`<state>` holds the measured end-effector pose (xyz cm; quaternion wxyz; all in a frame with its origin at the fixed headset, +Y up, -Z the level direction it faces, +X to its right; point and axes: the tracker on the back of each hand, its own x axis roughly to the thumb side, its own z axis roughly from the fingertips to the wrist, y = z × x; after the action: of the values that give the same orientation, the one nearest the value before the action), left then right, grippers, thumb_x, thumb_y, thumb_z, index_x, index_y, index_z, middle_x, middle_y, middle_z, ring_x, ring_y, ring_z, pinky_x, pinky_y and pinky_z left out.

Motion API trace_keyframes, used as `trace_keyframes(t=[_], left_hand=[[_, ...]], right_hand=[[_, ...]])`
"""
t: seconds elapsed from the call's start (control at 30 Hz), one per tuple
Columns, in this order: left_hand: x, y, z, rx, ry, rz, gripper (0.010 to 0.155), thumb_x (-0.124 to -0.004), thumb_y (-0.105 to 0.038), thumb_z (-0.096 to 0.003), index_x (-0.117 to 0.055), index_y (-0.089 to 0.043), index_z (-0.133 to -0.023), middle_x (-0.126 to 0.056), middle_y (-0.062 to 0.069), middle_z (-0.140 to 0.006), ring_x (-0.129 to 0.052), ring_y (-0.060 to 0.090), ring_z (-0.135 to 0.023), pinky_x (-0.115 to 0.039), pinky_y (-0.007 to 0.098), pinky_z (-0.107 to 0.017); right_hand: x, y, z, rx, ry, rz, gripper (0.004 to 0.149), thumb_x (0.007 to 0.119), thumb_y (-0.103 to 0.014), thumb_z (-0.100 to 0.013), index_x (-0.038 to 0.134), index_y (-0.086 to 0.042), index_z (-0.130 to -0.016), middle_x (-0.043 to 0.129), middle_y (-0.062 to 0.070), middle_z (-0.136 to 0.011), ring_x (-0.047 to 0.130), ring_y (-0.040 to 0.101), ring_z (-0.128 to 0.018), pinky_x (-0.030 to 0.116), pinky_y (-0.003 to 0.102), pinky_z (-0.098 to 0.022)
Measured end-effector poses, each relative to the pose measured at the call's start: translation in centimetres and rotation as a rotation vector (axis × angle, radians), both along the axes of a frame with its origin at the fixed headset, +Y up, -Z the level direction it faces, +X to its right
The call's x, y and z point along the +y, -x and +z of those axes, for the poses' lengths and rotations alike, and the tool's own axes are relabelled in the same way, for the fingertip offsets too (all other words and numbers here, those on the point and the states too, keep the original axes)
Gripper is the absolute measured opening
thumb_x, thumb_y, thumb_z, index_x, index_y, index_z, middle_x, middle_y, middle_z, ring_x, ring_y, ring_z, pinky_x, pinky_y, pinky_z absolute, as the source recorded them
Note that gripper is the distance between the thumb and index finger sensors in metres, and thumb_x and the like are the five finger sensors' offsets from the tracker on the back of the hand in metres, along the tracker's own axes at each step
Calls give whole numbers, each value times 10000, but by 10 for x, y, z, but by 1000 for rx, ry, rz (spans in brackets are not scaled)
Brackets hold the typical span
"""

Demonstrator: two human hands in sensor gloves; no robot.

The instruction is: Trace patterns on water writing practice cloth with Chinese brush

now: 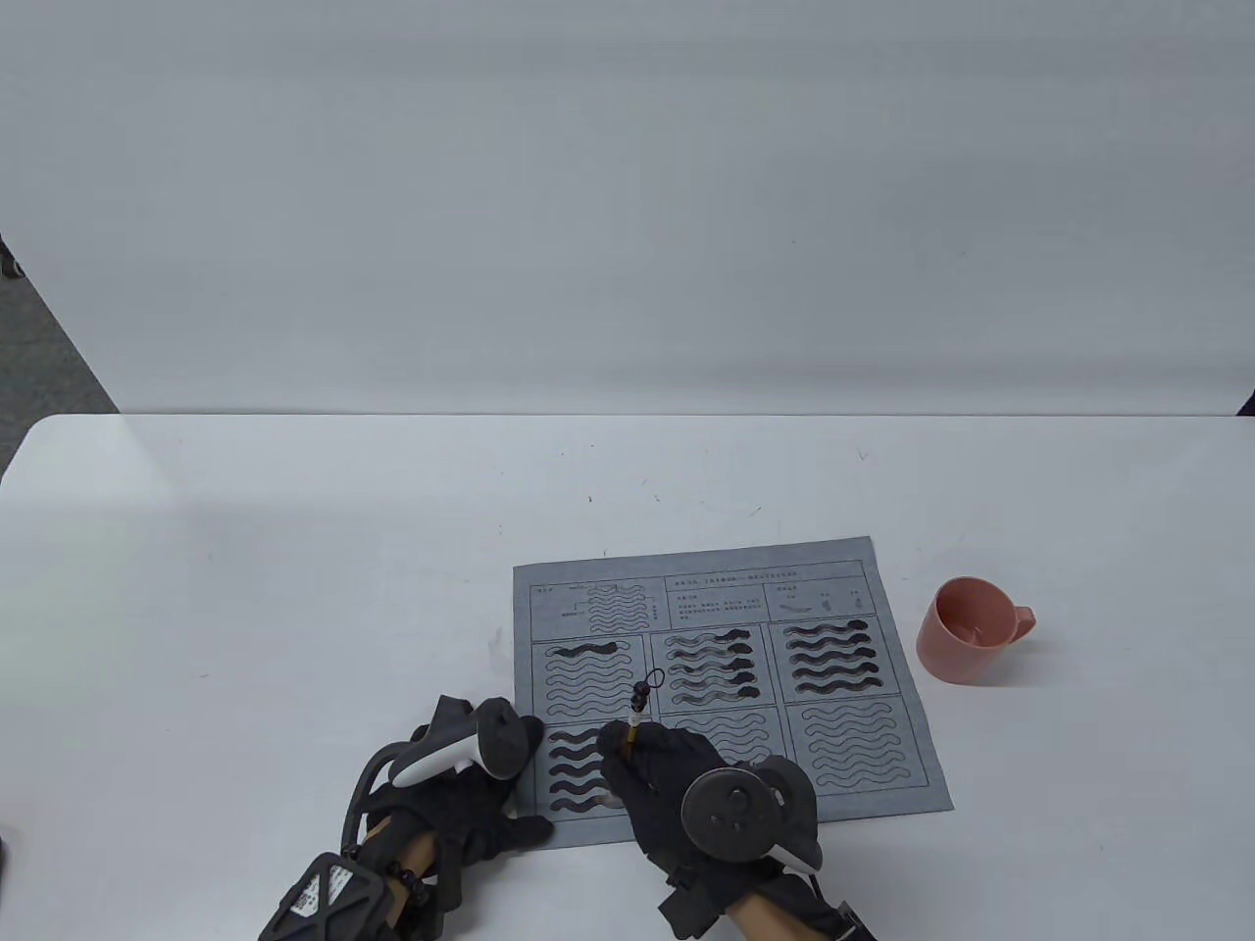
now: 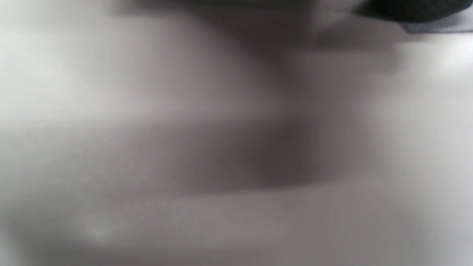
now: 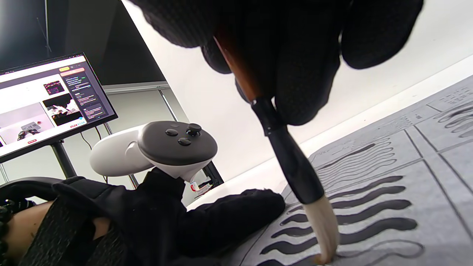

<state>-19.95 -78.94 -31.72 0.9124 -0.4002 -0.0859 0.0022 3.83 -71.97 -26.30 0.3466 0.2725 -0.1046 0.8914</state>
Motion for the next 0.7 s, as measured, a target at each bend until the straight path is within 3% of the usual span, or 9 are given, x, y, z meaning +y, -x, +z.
trace_keyframes(t=[0.7], left_hand=[[0,0,0,0,0,0,988,-583,-734,-369,194,-499,-933,331,-110,-1001,306,322,-950,79,614,-713]], right_hand=[[0,-4,-2,-12,2,-14,412,648,-288,-552,735,-58,-883,923,174,-804,991,370,-622,724,667,-537]])
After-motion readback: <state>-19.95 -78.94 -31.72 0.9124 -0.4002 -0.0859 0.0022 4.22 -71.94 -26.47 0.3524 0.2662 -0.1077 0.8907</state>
